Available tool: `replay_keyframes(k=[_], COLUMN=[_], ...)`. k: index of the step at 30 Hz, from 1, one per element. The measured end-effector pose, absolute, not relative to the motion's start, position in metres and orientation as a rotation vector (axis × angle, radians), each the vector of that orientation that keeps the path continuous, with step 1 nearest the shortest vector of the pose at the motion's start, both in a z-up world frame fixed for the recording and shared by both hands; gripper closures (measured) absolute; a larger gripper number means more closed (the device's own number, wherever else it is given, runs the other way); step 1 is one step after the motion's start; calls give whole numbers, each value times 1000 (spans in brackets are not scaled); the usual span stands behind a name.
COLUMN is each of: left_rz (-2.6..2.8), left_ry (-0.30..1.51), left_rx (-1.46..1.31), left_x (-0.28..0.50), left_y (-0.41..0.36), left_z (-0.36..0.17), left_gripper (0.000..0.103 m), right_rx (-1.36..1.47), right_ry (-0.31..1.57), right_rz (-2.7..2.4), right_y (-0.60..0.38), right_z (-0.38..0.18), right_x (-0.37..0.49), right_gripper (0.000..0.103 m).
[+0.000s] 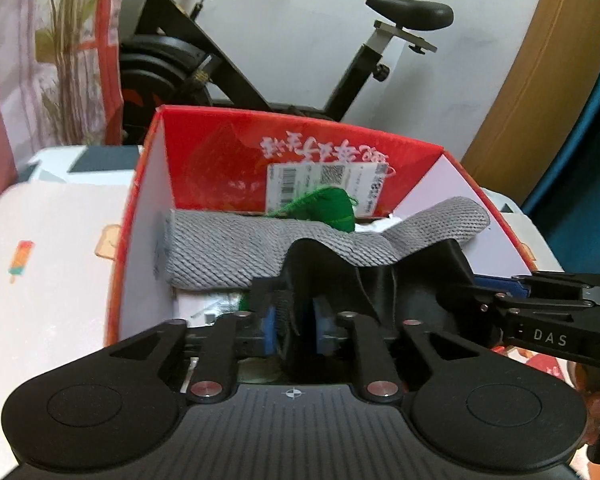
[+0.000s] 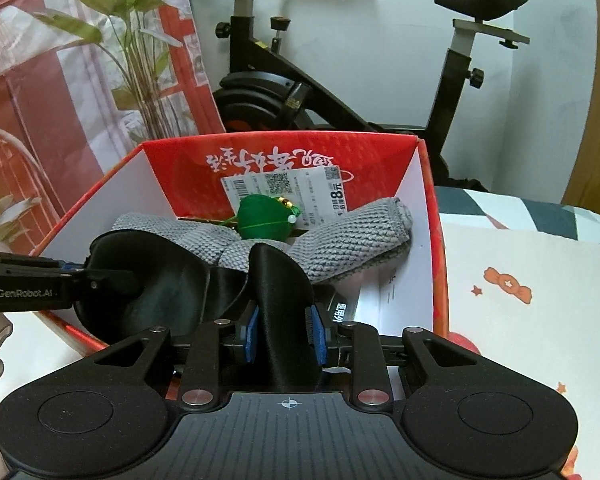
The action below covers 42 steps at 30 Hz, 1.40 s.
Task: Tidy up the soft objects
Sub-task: 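Lower the eye mask into the red box and open both grippers, then move both grippers to the black glove on the table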
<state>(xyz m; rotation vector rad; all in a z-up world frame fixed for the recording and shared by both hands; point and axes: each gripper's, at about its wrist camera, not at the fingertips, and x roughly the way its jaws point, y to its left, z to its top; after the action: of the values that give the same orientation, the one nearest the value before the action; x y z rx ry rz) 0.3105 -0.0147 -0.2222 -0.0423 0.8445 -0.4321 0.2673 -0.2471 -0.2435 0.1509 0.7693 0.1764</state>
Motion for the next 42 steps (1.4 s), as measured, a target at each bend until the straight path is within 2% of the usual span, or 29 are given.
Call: replay_keyframes(k=[1,4,6,8,10,12,14,15,17,19,22,24,30,42], left_rz=[-424,-405,-398,-393,-383,-373,-365,-363,-361,-359,-362,-352,-291,-256], left_ry=[840,801,774,742,706,672,640,630,610,592,575,567,560,671], left_rx=[-34,-2,7,12,11,4,2,2,1,-4,-9,-4,-21,-57], left_x=[309,305,301,297,291,285,276,273,264,255,240,230,205,183], left_y=[-15,-16,-15,-13,-12,-10,-8,-8,-7,-5,-3,-3,2,9], left_z=[-220,-210,-202,-193,-185,-177,-171,-169,-167,-166,-168,-170,-182,-237], left_gripper=[71,65,63,56,48,46,40,36,24,15,3,0,0,0], right_rx=[146,120,96,66,42,23,24,28,40,51,72,94,130,208], right_ry=[768,760,749,725,681,650,608,590,550,516,474,450,399,521], right_rz=[175,166,161,144,135,119,114,108,98,88,71,62,51,79], right_y=[-246,-243,-240,-238,-239,-239,-242,-245,-249,-254,-258,-261,-262,-255], right_z=[-242,-238,-234,-229,-223,-216,-210,-207,-203,-199,-198,-201,-216,-280], right_x=[267,265,263,259,252,245,236,232,221,210,192,180,149,121], right_gripper=[76,72,67,56,54,49,31,27,10,2,0,0,0,0])
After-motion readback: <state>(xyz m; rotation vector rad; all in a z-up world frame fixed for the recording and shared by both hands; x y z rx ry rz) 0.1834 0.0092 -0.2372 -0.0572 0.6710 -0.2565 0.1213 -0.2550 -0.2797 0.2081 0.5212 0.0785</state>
